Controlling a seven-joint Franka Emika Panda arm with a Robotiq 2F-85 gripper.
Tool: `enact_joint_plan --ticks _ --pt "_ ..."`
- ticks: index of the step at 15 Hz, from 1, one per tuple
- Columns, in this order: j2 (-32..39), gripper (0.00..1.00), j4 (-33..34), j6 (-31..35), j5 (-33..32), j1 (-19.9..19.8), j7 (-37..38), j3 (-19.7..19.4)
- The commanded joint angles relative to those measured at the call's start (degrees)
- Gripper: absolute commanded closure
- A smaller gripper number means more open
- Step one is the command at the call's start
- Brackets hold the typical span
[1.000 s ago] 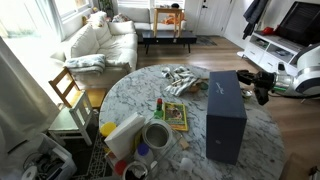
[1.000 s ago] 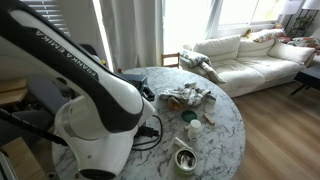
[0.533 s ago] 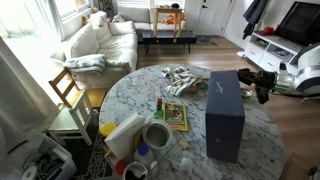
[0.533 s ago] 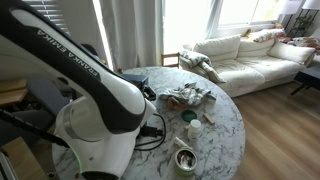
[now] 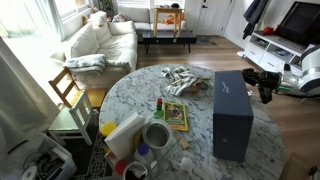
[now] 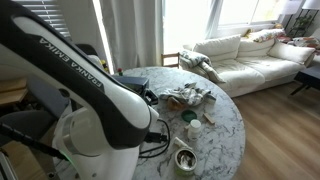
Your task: Flip the blue box and place it upside down on the table
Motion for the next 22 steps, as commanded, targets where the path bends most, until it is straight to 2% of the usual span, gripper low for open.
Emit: enact_joint_plan --ticks 1,5,6,13,19,20,21,22 --pt "0.34 0.96 0.07 -0.65 0.02 0.10 -0.03 -0.45" --pt "0.43 0.96 0.08 -0.82 0.03 0.06 -0.08 -0.48" --pt "1.62 0.99 0.00 -3.60 1.26 -0.29 -1.04 -0.06" --pt "7.19 0.99 -0.57 -21.59 6.27 -0.75 -0.43 1.68" --pt "11.17 0.99 1.52 -22.96 1.98 0.02 -1.24 0.92" --pt "11.60 0.93 1.86 -22.87 1.38 0.03 -1.48 0.84" --pt "11.87 0.69 2.22 -22.66 0.65 0.09 -1.58 0.75" --pt "11.97 0.68 2.68 -22.29 -0.13 0.13 -1.63 0.58"
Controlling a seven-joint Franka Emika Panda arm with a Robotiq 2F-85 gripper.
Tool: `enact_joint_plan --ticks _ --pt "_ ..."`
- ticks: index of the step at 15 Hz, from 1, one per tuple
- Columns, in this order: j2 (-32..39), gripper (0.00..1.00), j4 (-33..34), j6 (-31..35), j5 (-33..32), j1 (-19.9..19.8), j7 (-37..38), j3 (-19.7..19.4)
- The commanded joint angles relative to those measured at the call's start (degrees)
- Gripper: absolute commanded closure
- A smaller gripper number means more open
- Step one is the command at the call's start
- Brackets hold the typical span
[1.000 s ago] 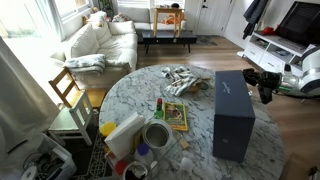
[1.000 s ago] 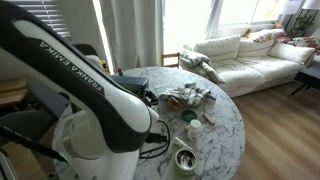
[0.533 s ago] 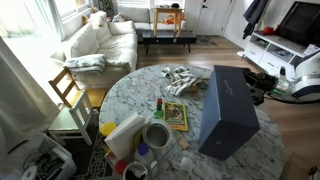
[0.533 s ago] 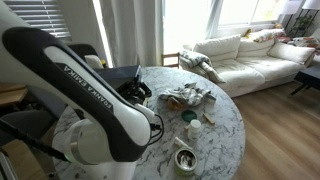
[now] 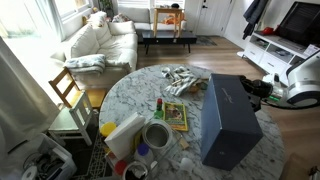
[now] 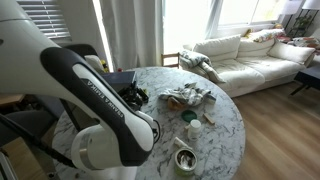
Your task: Flip the blue box and place it upside down on the table
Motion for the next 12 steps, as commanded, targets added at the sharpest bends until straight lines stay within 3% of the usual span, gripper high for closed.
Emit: enact_joint_plan --ticks 1,9,12 --pt "1.91 0.67 2.42 -1.52 -3.31 0.11 -1.36 -1.13" --pt "1.01 0.05 5.81 1.65 -10.09 -0.04 0.08 -3.06" --pt "0.26 0.00 7.03 4.86 -12.65 0.30 0.35 -3.78"
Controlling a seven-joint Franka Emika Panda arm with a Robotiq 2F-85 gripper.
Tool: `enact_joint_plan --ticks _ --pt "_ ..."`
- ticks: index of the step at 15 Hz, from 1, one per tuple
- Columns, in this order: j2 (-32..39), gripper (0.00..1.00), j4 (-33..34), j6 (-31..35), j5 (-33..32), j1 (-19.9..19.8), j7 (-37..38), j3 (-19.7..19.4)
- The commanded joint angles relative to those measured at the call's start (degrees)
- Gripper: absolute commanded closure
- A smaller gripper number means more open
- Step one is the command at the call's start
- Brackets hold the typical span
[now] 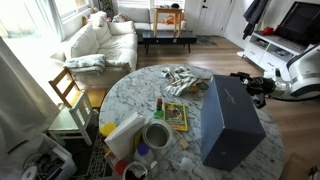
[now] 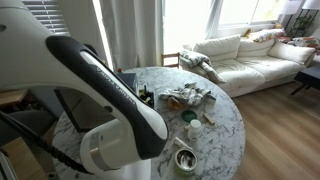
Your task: Flip the blue box and place it upside down on the table
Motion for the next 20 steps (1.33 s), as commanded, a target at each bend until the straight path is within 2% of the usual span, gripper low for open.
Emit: enact_joint_plan --ticks 1,5,9,11,12,14,20 --pt "-0.55 0.00 1.82 4.31 -4.09 0.47 0.12 -1.11" --pt "-2.67 0.00 1.10 13.19 -6.39 2.29 1.17 -0.69" --pt "-7.28 0.00 0.76 28.78 -9.47 5.20 3.28 -0.80" --pt "-8.56 0.00 3.46 33.35 -13.78 4.60 5.16 -1.12" --pt "-6.15 0.00 2.82 29.73 -10.21 3.11 3.11 0.84" --pt "-7.99 0.00 3.81 32.19 -12.22 2.97 4.37 0.68" --pt "-8.39 0.00 3.88 32.52 -12.69 2.93 4.59 0.60"
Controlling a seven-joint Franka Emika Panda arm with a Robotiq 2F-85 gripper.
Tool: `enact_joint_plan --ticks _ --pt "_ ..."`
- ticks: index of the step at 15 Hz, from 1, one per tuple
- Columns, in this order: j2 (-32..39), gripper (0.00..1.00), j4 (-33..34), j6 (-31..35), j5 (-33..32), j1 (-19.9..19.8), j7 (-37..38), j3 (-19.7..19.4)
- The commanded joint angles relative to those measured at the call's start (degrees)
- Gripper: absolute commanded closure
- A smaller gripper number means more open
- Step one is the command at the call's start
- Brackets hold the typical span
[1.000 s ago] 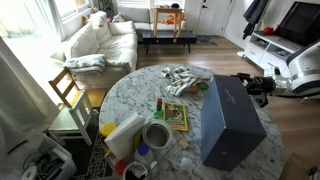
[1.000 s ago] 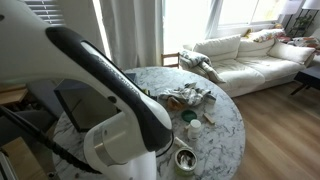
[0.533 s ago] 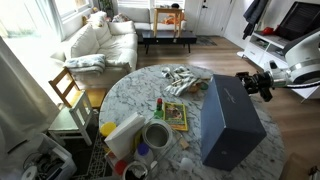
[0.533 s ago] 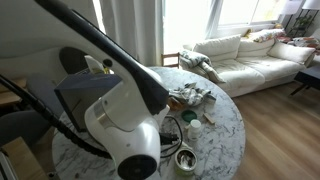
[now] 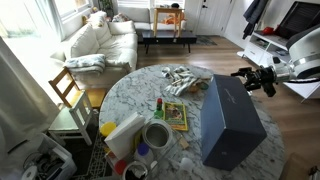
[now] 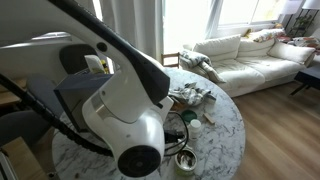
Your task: Flip the blue box and place it upside down on the table
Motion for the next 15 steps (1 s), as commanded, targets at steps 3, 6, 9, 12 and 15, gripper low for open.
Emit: enact_joint_plan --ticks 3,6,9,12,15 --pt "-3.35 0.00 1.52 4.63 -5.89 0.07 8.24 0.98" --pt "-6.56 0.00 2.92 11.46 -16.34 1.14 18.49 1.22" --pt "-9.57 0.00 3.78 18.05 -26.68 1.80 30.35 2.76" --pt "-11.84 0.00 2.89 23.96 -35.50 3.03 44.82 5.30" --pt "-13.47 0.00 3.45 23.73 -44.38 3.83 54.61 7.83"
